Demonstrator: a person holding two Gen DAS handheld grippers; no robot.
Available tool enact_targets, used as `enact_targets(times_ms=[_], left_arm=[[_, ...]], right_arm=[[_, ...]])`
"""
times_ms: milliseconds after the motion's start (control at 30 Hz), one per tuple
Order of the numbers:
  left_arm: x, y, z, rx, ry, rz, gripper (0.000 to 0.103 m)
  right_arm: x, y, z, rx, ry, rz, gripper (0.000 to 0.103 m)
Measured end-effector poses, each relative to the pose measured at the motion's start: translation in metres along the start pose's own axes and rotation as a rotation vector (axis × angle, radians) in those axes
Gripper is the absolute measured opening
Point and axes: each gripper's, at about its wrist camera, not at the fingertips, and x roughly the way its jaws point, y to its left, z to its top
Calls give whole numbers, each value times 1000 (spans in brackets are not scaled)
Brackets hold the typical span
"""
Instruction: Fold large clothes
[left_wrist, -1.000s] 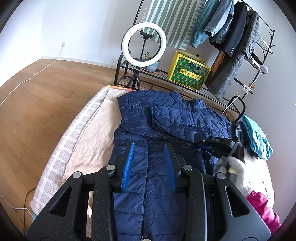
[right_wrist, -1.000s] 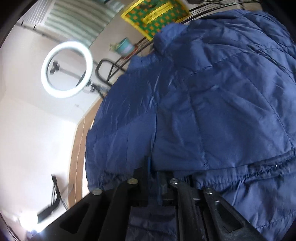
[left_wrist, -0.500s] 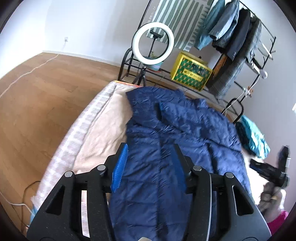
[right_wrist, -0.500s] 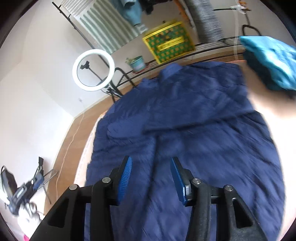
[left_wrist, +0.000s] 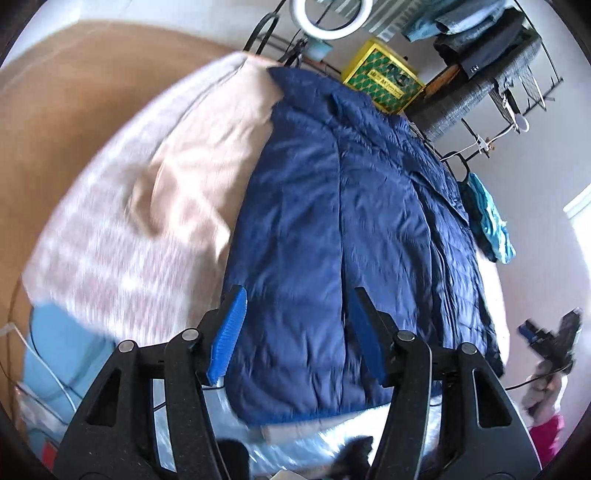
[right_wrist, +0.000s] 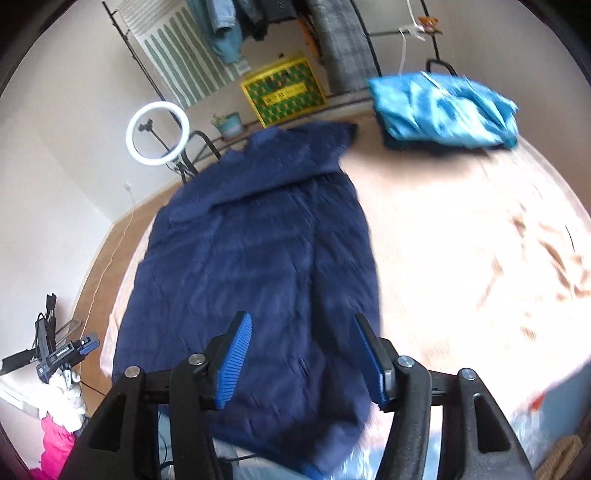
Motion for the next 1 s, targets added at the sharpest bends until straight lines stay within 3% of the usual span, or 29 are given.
enact_targets(times_ms=[333, 567, 700, 767, 833, 900, 933, 1000], left_arm=[[13, 35, -37, -142, 85, -22, 65], [25, 41, -50, -187, 145, -67, 65], [29, 38, -52, -190, 154, -66, 65], [29, 38, -53, -193, 160, -78, 64], [30, 37, -53, -191, 161, -77, 51], [29, 37, -54, -188, 158, -64, 39], [29, 36, -53, -189, 155, -61, 32], [26, 37, -53, -196, 145, -72, 21]], right_arm=[[30, -48, -50, 137, 141, 53, 62], [36, -45, -67, 161, 173, 136, 68], [44, -39, -69, 143, 208, 117, 70], [46, -36, -71, 134, 236, 116, 66], [49, -33, -74, 122, 267, 121, 62], [54, -30, -75, 118, 301, 137, 49], [55, -29, -77, 115, 317, 151, 34], [56, -27, -79, 104, 331, 164, 26]])
